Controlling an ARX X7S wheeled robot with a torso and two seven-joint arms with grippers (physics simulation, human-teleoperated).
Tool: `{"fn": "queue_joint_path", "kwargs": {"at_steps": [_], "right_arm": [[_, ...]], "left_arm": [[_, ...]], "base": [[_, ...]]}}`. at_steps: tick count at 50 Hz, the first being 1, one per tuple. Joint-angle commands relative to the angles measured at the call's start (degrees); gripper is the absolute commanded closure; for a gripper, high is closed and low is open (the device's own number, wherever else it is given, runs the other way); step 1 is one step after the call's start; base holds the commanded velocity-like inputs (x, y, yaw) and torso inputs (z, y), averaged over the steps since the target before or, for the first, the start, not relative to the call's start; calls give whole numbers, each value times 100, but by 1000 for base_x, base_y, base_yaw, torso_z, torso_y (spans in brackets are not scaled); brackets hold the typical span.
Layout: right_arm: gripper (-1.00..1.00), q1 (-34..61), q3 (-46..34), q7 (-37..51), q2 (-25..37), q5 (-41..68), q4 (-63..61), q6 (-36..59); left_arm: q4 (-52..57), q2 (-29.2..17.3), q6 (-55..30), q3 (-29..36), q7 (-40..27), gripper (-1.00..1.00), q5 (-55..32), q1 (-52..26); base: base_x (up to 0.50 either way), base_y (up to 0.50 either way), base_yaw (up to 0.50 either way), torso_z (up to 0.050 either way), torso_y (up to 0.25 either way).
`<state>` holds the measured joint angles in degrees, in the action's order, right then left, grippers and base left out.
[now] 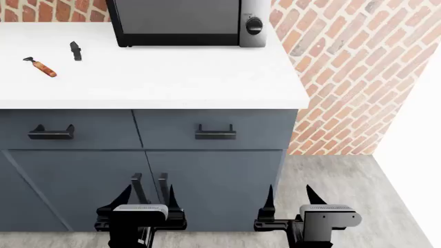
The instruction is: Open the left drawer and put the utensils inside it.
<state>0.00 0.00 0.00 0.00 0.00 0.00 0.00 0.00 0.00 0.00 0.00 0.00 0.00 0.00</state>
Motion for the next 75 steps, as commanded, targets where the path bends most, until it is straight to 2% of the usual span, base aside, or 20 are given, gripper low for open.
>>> {"fn": "queue_joint_path", "kwargs": {"at_steps": [1,12,75], "right_arm": [[-100,3,-118,129,92,57,12,-13],[-100,29,-317,344,281,208,60,-51],[-100,64,-843,852,685,532,86,-145]], "left_arm": [[-11,-92,-23,112,-103,-100,-81,-15],[-10,-275,-171,342,-328,-100,-200,-45],[-9,-686,-212,842,-832,-100,-565,-69]], "base": [[0,0,0,0,0],[0,42,0,0,0],[0,499,0,0,0]]}}
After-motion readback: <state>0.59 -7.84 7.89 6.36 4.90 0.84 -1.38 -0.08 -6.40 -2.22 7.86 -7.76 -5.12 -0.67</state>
